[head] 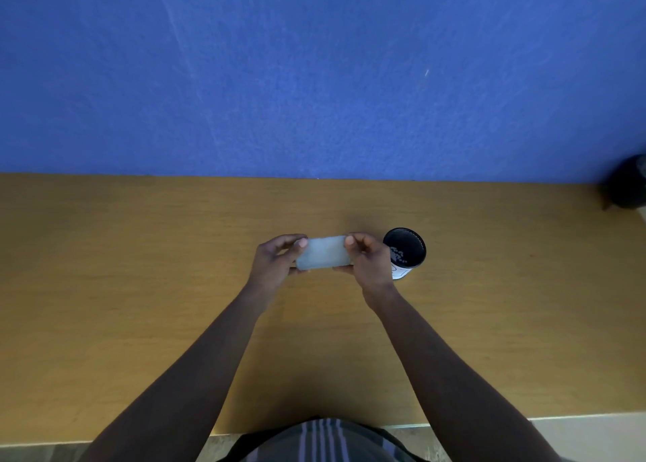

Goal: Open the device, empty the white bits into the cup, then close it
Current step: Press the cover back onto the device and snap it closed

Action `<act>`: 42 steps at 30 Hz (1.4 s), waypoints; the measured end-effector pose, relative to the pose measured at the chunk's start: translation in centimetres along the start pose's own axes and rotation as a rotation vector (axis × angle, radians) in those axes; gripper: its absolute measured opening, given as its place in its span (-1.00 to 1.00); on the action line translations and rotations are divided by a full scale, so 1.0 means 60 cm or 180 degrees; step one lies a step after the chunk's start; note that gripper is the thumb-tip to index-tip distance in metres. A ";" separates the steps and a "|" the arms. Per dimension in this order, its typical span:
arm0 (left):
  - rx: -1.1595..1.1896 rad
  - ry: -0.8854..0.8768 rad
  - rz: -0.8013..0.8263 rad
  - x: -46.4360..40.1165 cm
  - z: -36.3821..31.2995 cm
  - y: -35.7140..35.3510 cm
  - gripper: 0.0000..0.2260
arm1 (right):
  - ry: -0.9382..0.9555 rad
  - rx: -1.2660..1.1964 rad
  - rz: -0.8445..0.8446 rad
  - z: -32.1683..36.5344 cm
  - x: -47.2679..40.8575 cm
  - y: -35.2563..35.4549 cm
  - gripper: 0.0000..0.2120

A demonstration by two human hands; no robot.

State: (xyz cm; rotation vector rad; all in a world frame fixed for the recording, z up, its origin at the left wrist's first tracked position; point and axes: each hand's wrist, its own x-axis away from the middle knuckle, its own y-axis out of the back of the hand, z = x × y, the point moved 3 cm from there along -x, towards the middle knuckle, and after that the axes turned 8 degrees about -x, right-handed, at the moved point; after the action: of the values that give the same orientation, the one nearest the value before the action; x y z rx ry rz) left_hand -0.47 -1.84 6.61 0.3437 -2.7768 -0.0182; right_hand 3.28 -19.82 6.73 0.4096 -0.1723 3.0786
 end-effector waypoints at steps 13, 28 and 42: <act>-0.0204 -0.0111 -0.0294 -0.010 0.003 0.010 -0.92 | 0.0076 0.0089 0.0216 -0.013 0.006 -0.004 -0.90; -0.1432 -0.1244 -0.0184 0.007 -0.019 -0.021 -0.84 | 0.0522 0.0867 0.0306 0.010 0.022 -0.031 -0.63; -0.1431 -0.1364 0.0030 -0.001 -0.021 -0.018 -0.93 | 0.0794 0.0946 0.0338 0.010 0.020 -0.029 -0.75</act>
State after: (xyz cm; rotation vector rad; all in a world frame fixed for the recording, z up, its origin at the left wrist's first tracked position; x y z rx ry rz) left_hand 0.27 -2.81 7.73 0.2270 -3.0678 -0.7847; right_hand 2.39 -18.15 7.82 0.0189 0.2814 3.2284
